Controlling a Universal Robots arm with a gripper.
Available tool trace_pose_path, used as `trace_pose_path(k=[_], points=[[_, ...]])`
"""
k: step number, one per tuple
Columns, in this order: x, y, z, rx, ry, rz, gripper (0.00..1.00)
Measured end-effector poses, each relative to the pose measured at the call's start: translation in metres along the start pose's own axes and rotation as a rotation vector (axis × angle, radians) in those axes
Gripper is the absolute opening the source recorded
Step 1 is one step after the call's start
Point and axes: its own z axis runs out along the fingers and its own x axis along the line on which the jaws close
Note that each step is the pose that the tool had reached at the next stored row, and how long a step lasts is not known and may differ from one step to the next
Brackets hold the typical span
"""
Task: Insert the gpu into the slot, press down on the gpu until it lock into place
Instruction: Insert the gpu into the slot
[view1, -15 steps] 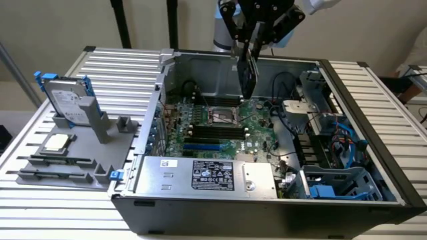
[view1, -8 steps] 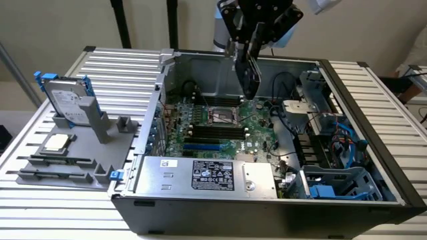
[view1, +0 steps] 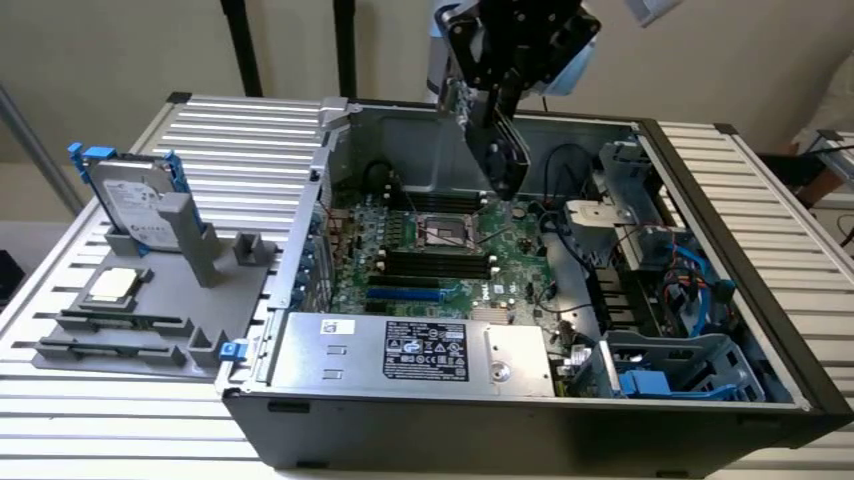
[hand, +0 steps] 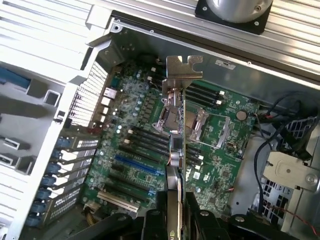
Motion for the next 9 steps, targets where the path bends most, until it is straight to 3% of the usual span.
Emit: trace_pose_path(k=[9], points=[[0.0000, -0.0001, 0.0013, 0.0046, 0.0127, -0.162, 0.26]])
